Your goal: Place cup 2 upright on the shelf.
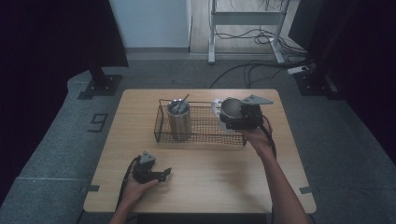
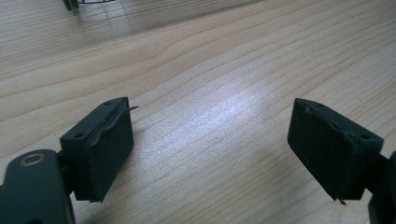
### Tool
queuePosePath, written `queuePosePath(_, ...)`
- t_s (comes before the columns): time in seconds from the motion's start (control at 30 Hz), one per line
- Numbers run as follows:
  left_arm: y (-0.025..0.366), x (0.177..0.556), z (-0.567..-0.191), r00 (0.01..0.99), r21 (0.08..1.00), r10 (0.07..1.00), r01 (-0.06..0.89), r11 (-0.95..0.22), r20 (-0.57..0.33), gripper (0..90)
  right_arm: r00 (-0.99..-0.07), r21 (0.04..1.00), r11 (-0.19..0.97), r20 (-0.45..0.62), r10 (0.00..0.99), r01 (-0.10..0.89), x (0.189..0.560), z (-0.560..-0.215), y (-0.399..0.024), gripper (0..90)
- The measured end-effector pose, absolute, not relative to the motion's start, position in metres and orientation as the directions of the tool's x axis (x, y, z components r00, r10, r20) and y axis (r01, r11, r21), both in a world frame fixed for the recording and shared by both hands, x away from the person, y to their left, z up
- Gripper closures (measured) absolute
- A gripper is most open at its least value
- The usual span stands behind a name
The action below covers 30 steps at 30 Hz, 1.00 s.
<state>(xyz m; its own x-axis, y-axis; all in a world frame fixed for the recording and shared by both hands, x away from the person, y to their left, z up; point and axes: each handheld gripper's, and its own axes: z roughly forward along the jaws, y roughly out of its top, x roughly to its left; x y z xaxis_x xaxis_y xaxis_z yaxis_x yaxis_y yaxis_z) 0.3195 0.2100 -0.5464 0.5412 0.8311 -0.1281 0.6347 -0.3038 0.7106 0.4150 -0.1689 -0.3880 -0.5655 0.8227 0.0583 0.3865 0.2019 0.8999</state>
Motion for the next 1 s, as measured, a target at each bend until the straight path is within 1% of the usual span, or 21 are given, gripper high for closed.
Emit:
queuePosePath(0.5,0.211,0.32,-0.546,0.537,0.71,0.834,0.638,-0.3,-0.13,14.8,-0.556,0.891,0.215,0.05,0.83,0.401,0.43,-0.388,-0.168,6.7)
queuePosePath(1.0,0.211,0.32,-0.546,0.529,0.71,0.839,0.64,-0.294,-0.13,14.7,-0.538,0.88,0.209,0.061,0.84,0.426,0.449,-0.401,-0.169,6.7)
